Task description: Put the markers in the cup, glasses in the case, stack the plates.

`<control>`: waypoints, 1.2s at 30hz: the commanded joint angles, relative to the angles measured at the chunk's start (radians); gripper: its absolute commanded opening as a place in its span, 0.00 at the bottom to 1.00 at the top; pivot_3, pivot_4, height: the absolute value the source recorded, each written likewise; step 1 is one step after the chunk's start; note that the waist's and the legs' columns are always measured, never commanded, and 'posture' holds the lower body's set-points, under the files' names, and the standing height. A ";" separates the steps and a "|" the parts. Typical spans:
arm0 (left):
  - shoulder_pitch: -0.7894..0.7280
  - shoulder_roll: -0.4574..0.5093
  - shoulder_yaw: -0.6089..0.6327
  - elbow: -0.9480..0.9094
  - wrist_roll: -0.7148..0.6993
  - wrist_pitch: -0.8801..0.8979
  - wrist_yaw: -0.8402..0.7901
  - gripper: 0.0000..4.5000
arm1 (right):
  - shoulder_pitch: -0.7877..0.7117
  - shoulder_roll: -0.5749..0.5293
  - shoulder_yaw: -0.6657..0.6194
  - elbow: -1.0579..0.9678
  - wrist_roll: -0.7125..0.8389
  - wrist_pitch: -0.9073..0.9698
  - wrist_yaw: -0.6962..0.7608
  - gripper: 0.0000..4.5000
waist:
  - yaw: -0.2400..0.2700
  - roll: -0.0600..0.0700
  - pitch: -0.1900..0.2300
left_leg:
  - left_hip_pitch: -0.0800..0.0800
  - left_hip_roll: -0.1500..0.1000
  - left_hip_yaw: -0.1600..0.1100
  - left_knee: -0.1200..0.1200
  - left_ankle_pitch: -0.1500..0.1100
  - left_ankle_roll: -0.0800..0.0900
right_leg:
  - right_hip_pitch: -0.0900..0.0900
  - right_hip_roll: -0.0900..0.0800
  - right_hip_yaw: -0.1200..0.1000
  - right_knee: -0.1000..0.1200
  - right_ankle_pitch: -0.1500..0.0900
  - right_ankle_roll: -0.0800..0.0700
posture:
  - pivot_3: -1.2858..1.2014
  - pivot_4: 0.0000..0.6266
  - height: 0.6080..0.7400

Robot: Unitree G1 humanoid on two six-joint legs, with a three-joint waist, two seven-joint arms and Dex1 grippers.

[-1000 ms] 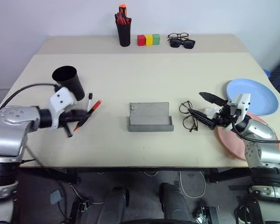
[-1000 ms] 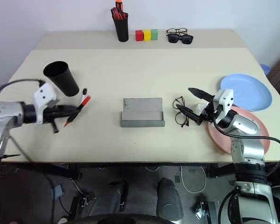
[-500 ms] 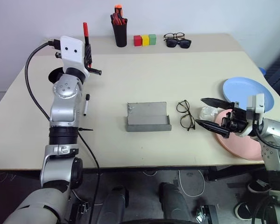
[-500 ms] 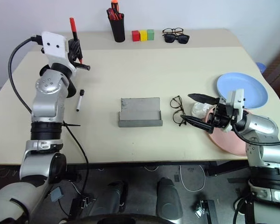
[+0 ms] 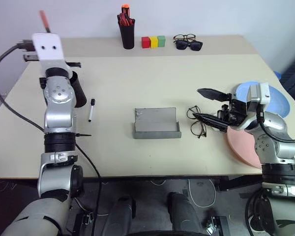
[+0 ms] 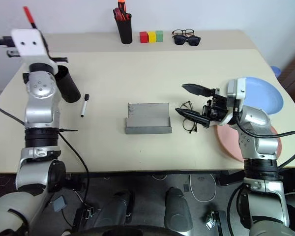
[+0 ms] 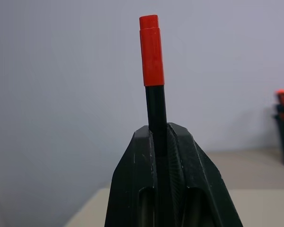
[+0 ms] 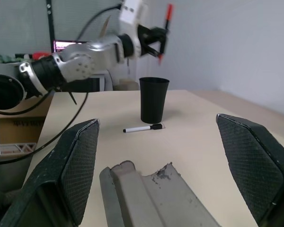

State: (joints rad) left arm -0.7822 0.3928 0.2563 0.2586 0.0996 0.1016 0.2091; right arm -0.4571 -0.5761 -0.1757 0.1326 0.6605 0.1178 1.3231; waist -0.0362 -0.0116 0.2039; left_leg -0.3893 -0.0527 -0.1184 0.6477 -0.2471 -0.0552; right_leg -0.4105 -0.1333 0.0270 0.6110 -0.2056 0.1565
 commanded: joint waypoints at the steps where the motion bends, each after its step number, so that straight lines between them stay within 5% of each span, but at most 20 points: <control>1: 0.025 0.013 0.011 -0.020 0.011 -0.029 0.016 0.00 | -0.025 0.011 -0.009 0.004 -0.008 -0.030 0.002 0.90 | 0.001 0.000 0.000 | 0.000 0.000 0.000 0.000 0.000 0.000 | 0.000 0.000 0.000 0.000 0.000 0.000 | 0.52 0.24 1.00; 22: 0.089 -0.073 -0.046 0.123 0.004 -0.111 0.035 0.00 | 0.006 -0.008 -0.031 -0.028 -0.016 -0.025 -0.031 0.90 | 0.021 0.000 0.000 | 0.000 0.000 0.000 0.000 0.000 0.000 | 0.000 0.000 0.000 0.000 0.000 0.000 | 0.52 0.24 1.00; 23: 0.098 -0.078 -0.047 0.114 0.000 -0.105 0.031 0.19 | 0.008 -0.008 -0.032 -0.029 -0.016 -0.025 -0.034 0.90 | 0.021 0.000 0.000 | 0.000 0.000 0.000 0.000 0.000 0.000 | 0.000 0.000 0.000 0.000 0.000 0.000 | 0.52 0.24 1.00; 28: 0.117 -0.094 -0.034 0.030 -0.048 -0.091 -0.014 0.71 | 0.010 -0.011 -0.037 -0.024 -0.016 -0.027 -0.040 0.90 | 0.023 0.000 0.000 | -0.001 0.000 0.000 0.000 0.000 0.000 | 0.000 0.000 0.000 0.000 0.000 0.000 | 0.52 0.24 1.00; 36: 0.079 -0.103 -0.061 -0.236 -0.268 0.251 -0.244 0.71 | 0.008 -0.012 -0.050 -0.003 -0.023 -0.034 -0.051 0.90 | 0.022 0.000 0.000 | -0.001 0.000 0.000 0.000 0.000 0.000 | 0.000 0.000 0.000 -0.001 0.000 0.000 | 0.52 0.24 1.00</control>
State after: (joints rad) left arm -0.6709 0.2793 0.2064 0.1099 -0.1170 0.2659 0.0069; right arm -0.4453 -0.5725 -0.1938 0.1490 0.6316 0.0991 1.2749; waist -0.0145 -0.0116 0.2039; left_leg -0.3901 -0.0529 -0.1184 0.6477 -0.2471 -0.0553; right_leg -0.4107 -0.1334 0.0269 0.6105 -0.2056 0.1565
